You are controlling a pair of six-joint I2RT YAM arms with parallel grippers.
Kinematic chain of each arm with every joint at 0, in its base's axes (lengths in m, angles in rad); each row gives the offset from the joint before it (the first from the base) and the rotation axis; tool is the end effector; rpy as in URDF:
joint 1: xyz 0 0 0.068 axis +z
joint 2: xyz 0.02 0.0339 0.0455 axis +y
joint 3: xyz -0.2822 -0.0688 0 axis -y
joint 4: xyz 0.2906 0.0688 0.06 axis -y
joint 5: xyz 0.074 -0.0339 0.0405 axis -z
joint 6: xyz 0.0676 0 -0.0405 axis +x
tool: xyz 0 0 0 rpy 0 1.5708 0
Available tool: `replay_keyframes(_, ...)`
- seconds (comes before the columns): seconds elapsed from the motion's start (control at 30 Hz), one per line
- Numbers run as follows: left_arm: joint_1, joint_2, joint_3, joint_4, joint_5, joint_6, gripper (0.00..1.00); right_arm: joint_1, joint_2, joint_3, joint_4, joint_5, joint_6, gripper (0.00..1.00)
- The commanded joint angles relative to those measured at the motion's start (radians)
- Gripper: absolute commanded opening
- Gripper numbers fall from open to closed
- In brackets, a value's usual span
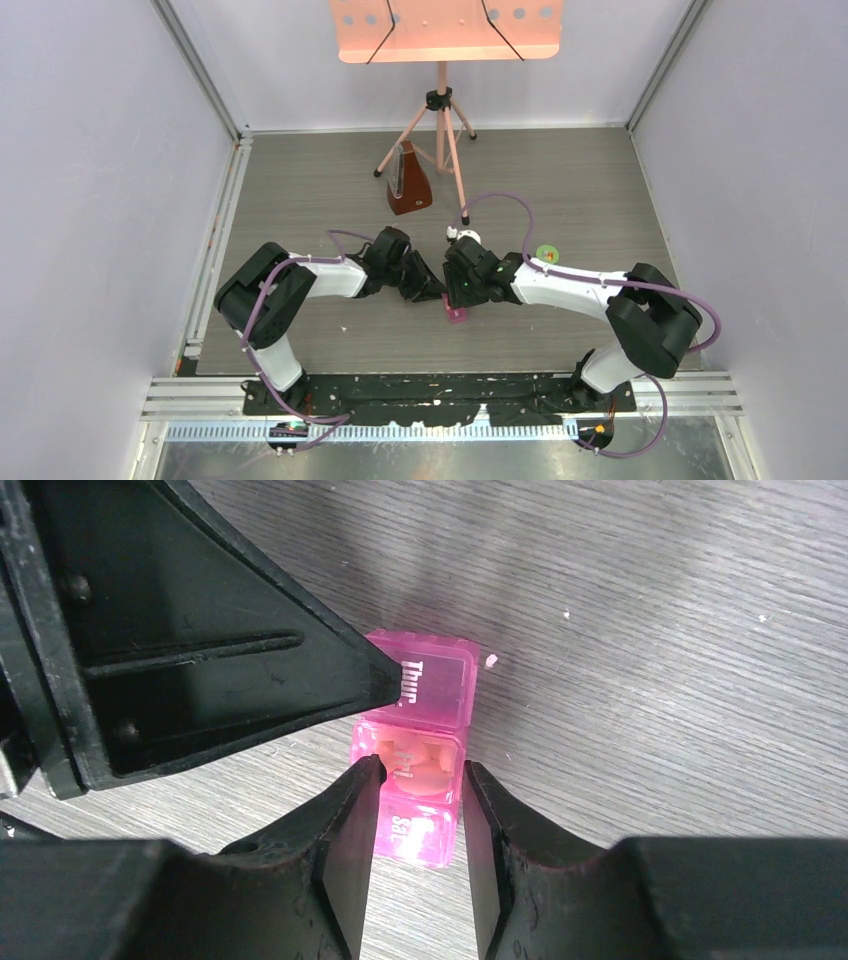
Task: Sort the pills into containers
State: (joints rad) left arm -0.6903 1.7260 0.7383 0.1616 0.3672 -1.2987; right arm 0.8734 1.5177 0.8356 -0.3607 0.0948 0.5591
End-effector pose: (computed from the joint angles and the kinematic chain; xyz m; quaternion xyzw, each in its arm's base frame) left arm 0.2672 -0.2522 0.0820 -0.2109 0.8937 -0.3926 0.0523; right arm 0.2230 0.2562 0.1366 -0.1387 0.9543 0.1366 0.2266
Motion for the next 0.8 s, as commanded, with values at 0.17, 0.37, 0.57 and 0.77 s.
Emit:
replay_keyframes(0.17,-0.001,0.050,-0.036,-0.103,-0.070,0.022,0.22,0.028,0.049,-0.147,-0.147,-0.047,0.012,0.41)
replay_keyframes(0.37,0.000,0.052,-0.037,-0.103,-0.071,0.022,0.22,0.029,0.054,-0.142,-0.135,-0.003,0.054,0.35)
replay_keyframes(0.57,0.003,0.046,-0.036,-0.109,-0.072,0.025,0.22,0.044,0.106,-0.148,-0.118,0.009,0.070,0.33)
replay_keyframes(0.77,0.005,0.050,-0.034,-0.109,-0.074,0.026,0.22,0.068,0.110,-0.187,-0.109,0.024,0.094,0.32)
